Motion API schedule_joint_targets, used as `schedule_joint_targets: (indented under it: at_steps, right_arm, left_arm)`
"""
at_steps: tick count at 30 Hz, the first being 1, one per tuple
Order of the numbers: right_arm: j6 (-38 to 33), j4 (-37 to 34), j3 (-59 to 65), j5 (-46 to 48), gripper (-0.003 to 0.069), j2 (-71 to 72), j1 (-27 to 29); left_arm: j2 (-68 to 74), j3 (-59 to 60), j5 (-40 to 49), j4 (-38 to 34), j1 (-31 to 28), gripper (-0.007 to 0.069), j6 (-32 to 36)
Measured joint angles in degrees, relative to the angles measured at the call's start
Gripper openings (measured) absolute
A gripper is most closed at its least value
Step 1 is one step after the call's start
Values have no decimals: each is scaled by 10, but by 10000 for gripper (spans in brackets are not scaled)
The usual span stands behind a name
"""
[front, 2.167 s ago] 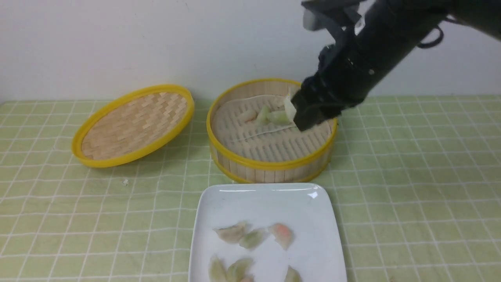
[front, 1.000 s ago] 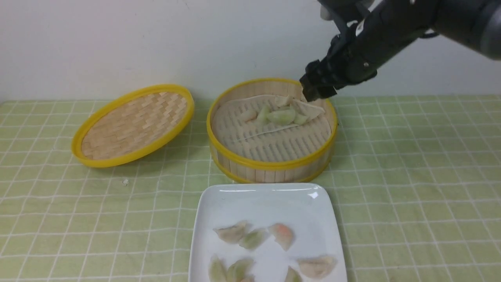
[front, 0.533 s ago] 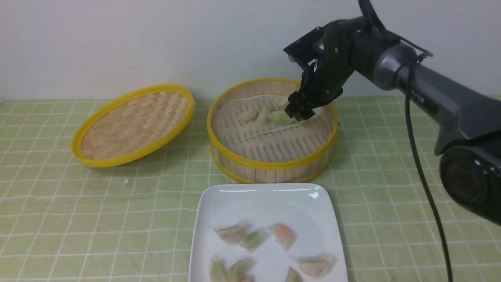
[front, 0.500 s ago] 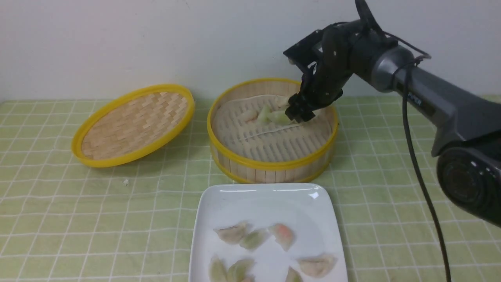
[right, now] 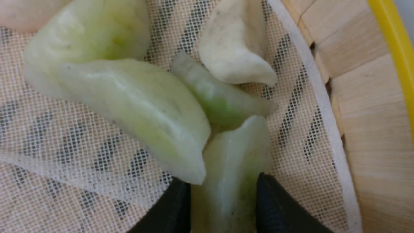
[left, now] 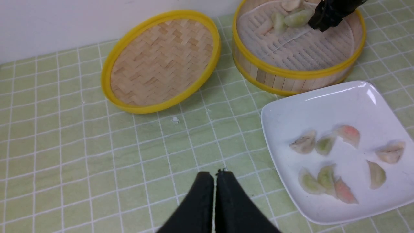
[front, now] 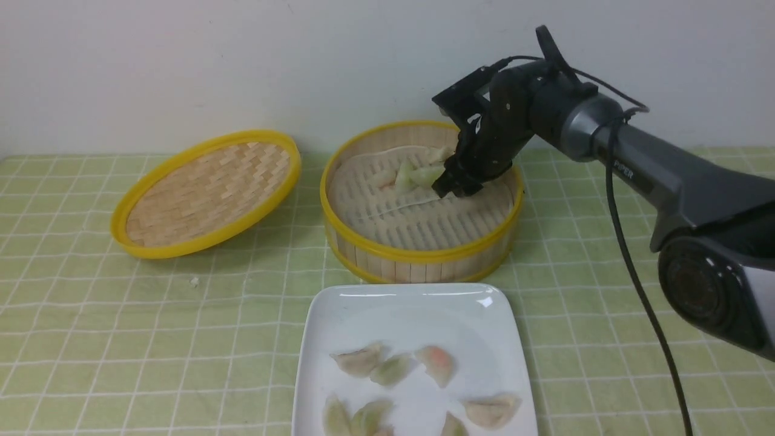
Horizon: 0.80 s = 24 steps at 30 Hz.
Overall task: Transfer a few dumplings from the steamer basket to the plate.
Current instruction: Use the right arm to grab a dumpling from inside the steamer, then use the right arm to put the dumpling into the plate
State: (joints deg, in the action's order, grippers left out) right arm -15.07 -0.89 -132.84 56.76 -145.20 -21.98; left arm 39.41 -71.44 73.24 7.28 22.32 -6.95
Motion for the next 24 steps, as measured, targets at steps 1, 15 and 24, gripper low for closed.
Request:
schedule_joint_targets:
  at_steps: [1,15,24]
  right_arm:
    - [0,0,0,4,236,1,0]
    - [44,-51,10,147,237,175,0]
    - [48,-159,251,147,237,388,-29]
  left_arm:
    - [0,0,0,0,0,-6,0]
    - [0,0,0,0,0,-6,0]
    - [0,0,0,-4,0,-6,0]
